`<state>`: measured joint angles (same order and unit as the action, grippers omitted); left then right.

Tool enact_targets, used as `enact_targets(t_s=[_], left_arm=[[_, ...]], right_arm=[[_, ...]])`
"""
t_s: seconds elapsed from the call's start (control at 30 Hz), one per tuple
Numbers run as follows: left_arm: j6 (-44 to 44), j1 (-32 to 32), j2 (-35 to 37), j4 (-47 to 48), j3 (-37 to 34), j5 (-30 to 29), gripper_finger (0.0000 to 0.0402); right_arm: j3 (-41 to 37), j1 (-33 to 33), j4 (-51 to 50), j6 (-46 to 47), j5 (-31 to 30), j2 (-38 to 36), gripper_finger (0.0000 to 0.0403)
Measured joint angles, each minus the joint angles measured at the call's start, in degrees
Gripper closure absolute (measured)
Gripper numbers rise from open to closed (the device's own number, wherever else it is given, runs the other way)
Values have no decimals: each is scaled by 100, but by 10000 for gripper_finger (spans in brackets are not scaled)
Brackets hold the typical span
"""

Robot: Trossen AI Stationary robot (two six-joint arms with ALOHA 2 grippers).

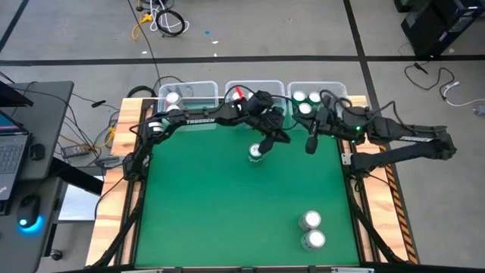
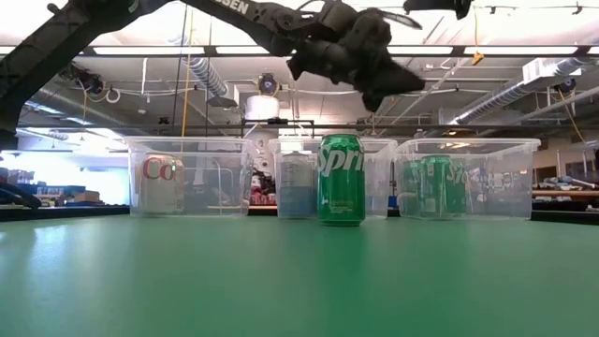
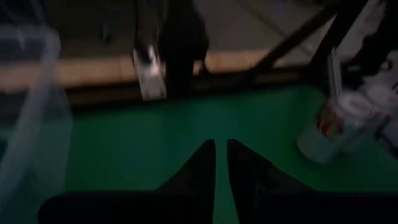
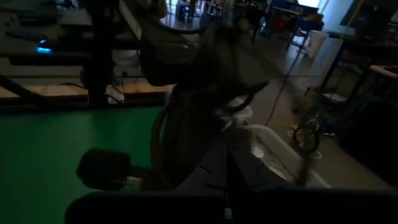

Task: Sort soda cans
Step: Put the green soda can into the right transparent bin

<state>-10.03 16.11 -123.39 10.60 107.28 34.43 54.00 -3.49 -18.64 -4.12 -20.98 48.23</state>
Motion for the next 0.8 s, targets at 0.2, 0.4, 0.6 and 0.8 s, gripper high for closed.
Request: enact_targets(t_s=[0.2, 0.4, 0.6, 0.8], left_arm=[[441, -7, 13, -1774, -329, 95, 358], [1352, 4, 13, -2626, -547, -470, 358], [1326, 57, 38, -2751, -511, -491, 360], [947, 184, 476, -2580, -749, 292, 396]], right_arm=[[-275, 285, 426, -119, -123, -235, 403], [-275, 472, 275, -201, -281, -652, 403], [-278, 539, -117, 39, -301, -708, 403], [-881, 566, 430, -93, -301, -674, 403]])
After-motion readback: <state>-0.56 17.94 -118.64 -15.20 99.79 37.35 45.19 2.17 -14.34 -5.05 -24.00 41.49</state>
